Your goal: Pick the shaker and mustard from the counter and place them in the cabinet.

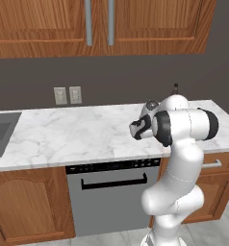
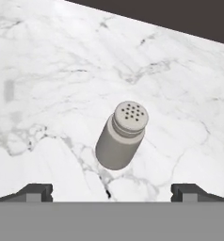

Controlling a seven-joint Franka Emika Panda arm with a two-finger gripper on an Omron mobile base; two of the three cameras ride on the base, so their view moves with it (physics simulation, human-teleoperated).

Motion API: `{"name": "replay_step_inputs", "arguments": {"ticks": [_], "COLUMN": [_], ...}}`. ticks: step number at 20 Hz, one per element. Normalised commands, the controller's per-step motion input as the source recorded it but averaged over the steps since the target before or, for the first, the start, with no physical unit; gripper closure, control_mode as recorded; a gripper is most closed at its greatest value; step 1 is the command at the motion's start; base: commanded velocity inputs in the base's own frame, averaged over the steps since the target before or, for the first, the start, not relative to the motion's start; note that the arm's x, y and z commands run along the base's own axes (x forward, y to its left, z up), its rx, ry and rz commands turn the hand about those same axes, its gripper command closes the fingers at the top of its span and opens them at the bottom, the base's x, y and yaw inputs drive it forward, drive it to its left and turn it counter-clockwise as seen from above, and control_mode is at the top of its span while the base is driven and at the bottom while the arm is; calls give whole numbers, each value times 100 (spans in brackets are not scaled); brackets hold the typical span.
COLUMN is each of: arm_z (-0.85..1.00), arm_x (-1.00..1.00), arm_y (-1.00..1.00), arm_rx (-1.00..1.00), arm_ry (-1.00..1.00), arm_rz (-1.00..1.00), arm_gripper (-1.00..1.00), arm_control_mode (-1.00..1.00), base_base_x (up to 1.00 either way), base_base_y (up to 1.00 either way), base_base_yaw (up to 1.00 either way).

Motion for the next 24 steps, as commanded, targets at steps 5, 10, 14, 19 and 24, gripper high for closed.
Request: {"name": "replay_step_inputs", "arguments": {"ticks": [5,10,14,19,24], "arm_z": [-10,-10,-8,-8,-8], "arm_x": [25,27,29,30,28], "arm_y": [-5,-6,-6,-5,-5], "arm_rx": [0,0,0,0,0], "arm_ry": [0,0,0,0,0], "arm_rz": [0,0,0,0,0], "arm_gripper": [-100,-100,-100,-100,-100], "arm_control_mode": [-100,-100,-100,-100,-100], "base_base_x": [0,0,0,0,0], "base_base_y": [0,0,0,0,0], "base_base_yaw": [0,0,0,0,0]}}
